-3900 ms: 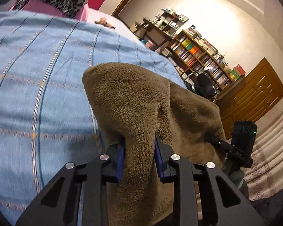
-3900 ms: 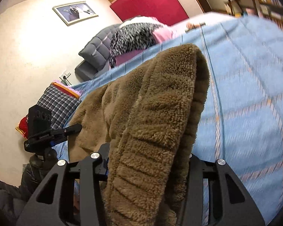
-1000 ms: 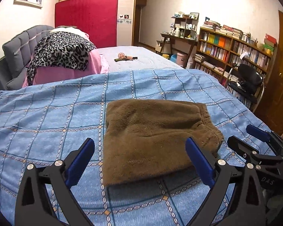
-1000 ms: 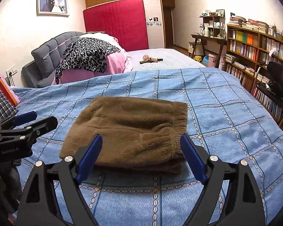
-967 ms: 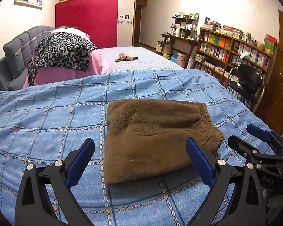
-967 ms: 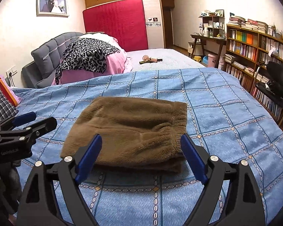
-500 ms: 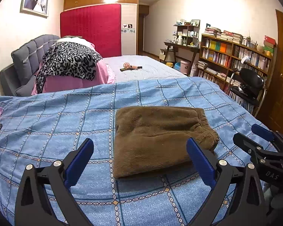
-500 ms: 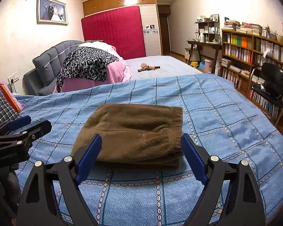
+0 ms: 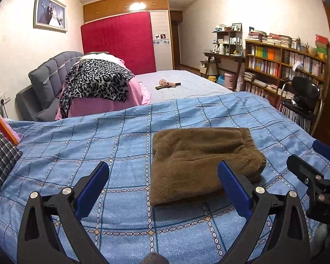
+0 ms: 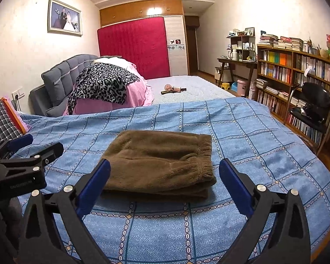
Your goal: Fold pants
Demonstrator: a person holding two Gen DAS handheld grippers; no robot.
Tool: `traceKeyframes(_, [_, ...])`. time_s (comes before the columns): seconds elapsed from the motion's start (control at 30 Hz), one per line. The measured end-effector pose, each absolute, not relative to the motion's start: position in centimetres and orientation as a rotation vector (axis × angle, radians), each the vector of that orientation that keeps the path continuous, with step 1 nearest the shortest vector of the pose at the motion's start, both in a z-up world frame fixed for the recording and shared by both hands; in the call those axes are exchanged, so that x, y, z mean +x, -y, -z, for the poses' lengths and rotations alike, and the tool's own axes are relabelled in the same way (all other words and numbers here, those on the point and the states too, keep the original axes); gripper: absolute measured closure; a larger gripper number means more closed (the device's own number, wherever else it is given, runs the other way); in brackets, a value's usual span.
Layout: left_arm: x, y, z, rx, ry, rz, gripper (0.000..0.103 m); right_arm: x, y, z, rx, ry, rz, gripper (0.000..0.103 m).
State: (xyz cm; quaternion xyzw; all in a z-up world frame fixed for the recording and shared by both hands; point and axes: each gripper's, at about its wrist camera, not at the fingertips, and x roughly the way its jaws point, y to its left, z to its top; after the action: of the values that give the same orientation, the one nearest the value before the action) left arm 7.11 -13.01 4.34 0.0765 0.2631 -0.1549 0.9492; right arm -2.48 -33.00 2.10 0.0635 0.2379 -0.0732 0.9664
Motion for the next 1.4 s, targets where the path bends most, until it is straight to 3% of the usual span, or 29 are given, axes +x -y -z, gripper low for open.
traceKeyframes(1.4, [6.0,13.5,-3.7,0.148,-0.555,0.330,0.005,-3.0,31.6,-0.9,0.108,-0.487,0.170,0.003])
